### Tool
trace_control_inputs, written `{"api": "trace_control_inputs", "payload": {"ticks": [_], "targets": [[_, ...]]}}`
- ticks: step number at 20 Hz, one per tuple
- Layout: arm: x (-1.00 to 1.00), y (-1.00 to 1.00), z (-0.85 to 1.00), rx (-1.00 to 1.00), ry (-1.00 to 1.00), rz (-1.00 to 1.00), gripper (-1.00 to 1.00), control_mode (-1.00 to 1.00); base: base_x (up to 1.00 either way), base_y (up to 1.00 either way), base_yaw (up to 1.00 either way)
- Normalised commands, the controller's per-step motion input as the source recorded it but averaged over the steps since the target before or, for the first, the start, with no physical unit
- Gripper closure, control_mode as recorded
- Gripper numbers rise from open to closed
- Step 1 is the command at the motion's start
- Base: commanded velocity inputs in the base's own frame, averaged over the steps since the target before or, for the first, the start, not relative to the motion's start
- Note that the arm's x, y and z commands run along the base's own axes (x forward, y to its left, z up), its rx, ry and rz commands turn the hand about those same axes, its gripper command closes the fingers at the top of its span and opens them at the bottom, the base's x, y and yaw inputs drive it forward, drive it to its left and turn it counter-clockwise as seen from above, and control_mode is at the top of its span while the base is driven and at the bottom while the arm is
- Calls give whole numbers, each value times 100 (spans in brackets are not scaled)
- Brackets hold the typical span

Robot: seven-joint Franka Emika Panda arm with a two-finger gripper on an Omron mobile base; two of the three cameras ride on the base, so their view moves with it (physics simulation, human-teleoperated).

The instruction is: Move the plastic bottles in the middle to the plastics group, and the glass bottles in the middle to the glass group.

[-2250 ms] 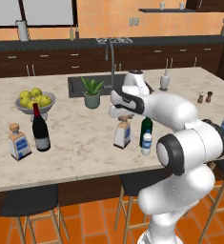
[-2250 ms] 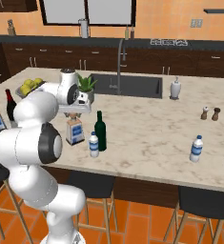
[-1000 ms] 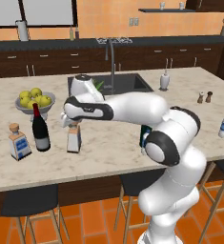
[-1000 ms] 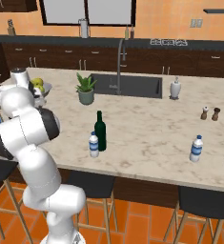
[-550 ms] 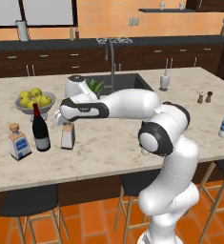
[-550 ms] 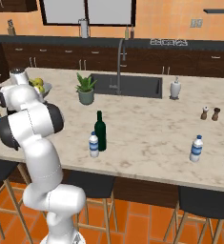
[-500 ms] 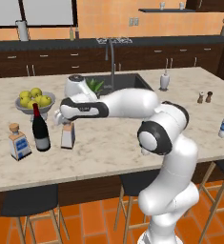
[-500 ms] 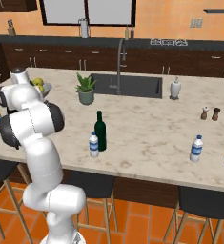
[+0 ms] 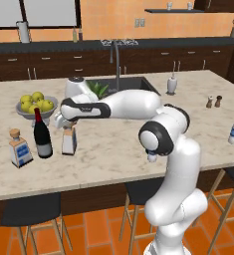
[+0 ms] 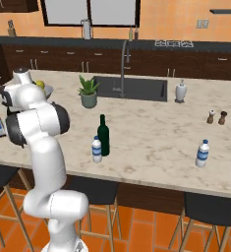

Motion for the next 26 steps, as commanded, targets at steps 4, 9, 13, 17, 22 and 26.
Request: {"api": "trace_control_inputs", "payload": {"ticks": [4, 9, 13, 17, 22, 26], "targets": [[0, 10, -36, 0, 0, 0, 100, -100, 0, 0, 0], [4, 0, -45, 0, -1, 0, 100, -100, 0, 0, 0], [0, 0, -40, 0, -1, 0, 100, -100, 0, 0, 0], [0, 1, -13, 0, 0, 0, 100, -100, 0, 0, 0], [2, -1, 0, 0, -1, 0, -100, -100, 0, 0, 0], [0, 0, 0, 0, -1, 0, -100, -100, 0, 0, 0]]}}
